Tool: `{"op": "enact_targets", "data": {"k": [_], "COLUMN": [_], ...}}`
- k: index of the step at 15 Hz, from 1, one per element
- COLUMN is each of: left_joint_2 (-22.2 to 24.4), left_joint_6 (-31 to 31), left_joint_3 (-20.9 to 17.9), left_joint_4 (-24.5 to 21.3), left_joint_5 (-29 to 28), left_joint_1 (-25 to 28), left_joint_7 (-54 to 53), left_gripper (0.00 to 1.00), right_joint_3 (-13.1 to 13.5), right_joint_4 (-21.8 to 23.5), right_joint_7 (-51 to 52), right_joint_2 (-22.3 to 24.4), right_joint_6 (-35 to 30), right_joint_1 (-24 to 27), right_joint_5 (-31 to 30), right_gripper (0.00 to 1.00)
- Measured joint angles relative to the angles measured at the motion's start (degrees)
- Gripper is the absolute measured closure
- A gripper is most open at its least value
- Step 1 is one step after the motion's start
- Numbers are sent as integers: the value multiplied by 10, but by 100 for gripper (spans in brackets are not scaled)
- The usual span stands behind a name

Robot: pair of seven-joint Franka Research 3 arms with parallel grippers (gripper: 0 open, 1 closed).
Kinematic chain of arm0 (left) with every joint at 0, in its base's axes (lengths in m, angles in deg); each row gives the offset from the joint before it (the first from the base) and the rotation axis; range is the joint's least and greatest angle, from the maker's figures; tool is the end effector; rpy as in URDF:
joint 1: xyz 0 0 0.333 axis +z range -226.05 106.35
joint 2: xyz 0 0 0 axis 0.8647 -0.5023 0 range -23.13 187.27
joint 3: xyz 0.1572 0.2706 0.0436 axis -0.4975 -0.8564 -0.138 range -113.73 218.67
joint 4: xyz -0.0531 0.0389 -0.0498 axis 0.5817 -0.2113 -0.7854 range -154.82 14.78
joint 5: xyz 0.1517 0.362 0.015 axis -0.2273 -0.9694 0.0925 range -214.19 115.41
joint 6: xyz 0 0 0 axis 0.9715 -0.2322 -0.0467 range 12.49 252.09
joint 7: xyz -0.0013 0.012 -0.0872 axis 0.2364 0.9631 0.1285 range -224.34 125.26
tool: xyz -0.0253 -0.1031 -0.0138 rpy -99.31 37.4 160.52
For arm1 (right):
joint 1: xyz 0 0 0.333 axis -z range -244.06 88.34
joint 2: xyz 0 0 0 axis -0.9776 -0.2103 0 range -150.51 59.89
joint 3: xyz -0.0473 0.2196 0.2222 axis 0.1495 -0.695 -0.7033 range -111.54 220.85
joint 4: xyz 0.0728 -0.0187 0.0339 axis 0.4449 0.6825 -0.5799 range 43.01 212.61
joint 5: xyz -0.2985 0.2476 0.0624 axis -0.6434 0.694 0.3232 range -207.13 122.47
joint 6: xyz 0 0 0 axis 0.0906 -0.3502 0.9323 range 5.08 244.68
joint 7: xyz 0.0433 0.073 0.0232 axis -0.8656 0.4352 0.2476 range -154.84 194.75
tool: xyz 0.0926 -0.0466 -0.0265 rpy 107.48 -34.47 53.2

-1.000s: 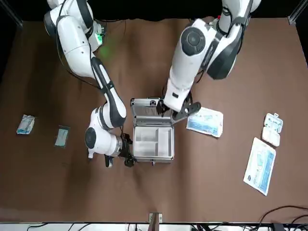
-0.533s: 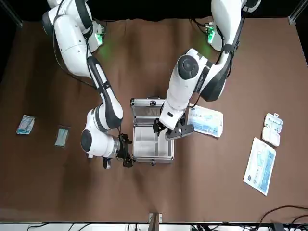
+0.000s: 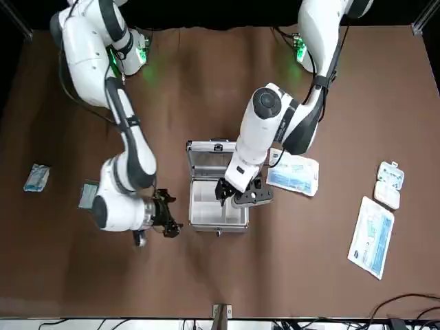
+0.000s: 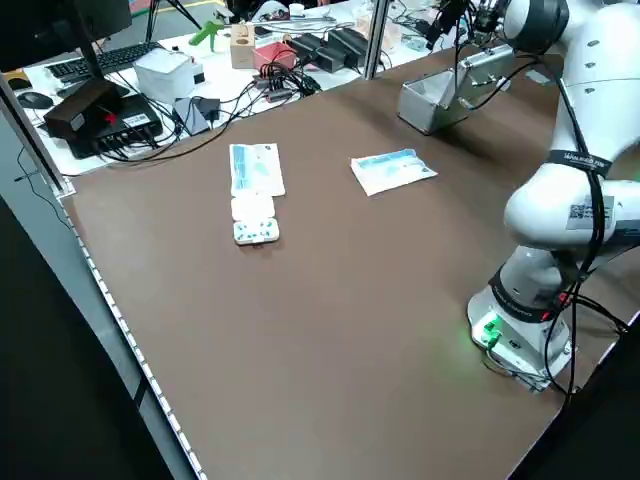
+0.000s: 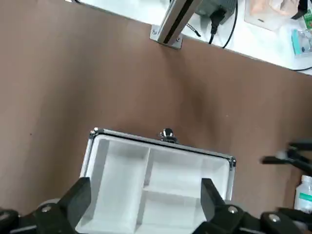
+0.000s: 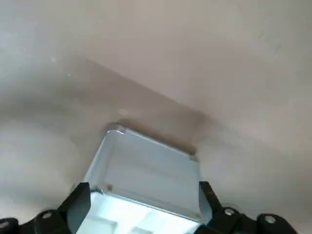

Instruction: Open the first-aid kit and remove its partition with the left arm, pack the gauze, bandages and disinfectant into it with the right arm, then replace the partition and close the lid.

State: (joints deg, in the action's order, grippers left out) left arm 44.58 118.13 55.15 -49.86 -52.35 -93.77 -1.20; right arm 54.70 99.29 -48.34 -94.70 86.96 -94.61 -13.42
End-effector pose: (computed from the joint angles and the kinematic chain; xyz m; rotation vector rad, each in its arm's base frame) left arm 0.6245 -0.4499 0.4218 2.8511 0.2772 0.4302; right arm 0.7186 0.2544 0.3004 -2.4069 1.4326 0.5523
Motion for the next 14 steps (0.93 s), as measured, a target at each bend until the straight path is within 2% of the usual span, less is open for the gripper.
{"op": "enact_targets", "data": {"k": [2, 5, 9, 10, 14], "left_joint_2": [-3, -11, -19, -20, -21], "left_joint_6": [5, 6, 8, 8, 6], "left_joint_3": [-2, -2, -2, -2, -2], "left_joint_4": [0, 0, -1, -1, -5], "left_joint_5": [-3, -9, -10, -10, -10], "left_joint_1": [0, -3, -4, -3, -4], "left_joint_7": [0, -6, -25, -41, -66], "left_gripper": [0, 0, 0, 0, 0], "right_joint_3": [0, 1, 3, 4, 4], "right_joint_4": [-15, -22, -23, -23, -20], "right_joint_7": [49, 136, 288, 355, 477], "right_joint_2": [19, 59, 122, 152, 184], "right_joint_6": [-43, -65, -121, -142, -197], "right_joint_1": [12, 20, 58, 82, 121], "right_joint_5": [-60, -132, -147, -147, -166], "right_gripper": [2, 2, 2, 2, 1]}}
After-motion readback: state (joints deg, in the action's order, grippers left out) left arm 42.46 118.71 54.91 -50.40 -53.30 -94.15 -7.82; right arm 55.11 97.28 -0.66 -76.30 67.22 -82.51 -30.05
